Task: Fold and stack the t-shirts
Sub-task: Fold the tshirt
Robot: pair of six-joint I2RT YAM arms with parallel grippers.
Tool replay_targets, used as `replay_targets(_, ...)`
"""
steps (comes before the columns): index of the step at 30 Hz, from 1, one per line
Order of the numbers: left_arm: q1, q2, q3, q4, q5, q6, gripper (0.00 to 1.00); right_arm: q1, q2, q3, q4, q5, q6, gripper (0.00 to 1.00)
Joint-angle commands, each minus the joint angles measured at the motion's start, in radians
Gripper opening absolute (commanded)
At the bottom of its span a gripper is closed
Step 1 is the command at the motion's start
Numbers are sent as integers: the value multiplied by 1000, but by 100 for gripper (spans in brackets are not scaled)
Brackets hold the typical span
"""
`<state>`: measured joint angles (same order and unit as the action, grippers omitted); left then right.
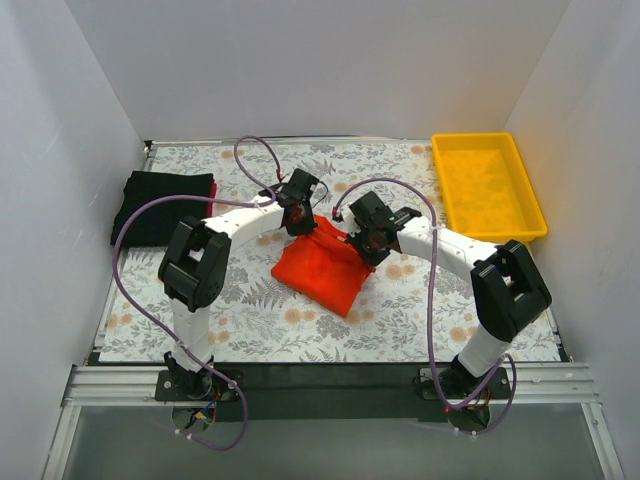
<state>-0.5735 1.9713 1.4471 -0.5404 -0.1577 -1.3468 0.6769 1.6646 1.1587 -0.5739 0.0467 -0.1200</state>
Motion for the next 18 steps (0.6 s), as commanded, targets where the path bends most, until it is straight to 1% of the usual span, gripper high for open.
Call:
replay_targets(1,11,-31,-43,79,-82,-31,0,0,0,-17,68,122,33,6)
replay_targets(3,9,-34,-57,102,-83,-35,6,0,3,-14,80,151,42,14)
replay_targets(4,11,-35,-60,105,-92,-43,14,0,4,-13,94,189,48,16)
replay_targets(6,9,-41,-60,105,-106,-54,18,0,7,-10,108,222,59,19)
replay_targets(7,9,-48,-62,105,-124,-60,26,-2,6,1,114,244,60,19)
replay_targets(9,11,-75,-62,105,-149,-78,33,0,1,15,140,275,68,20)
replay_targets(10,11,-89,-63,106,-160,-86,39,-2,-5,19,147,295,72,23)
replay_targets(11,11,-104,-73,108,-181,-95,58,0,-6,36,154,342,80,25)
replay_targets(13,11,-149,-79,112,-190,-100,70,0,-12,52,166,384,89,31)
replay_targets(14,12,-164,-88,112,-187,-101,79,0,-16,64,167,407,94,31)
replay_targets(16,11,-215,-102,112,-183,-104,82,0,-41,65,174,374,95,32)
replay_targets(18,12,-255,-139,114,-155,-97,83,0,-86,41,192,335,98,33)
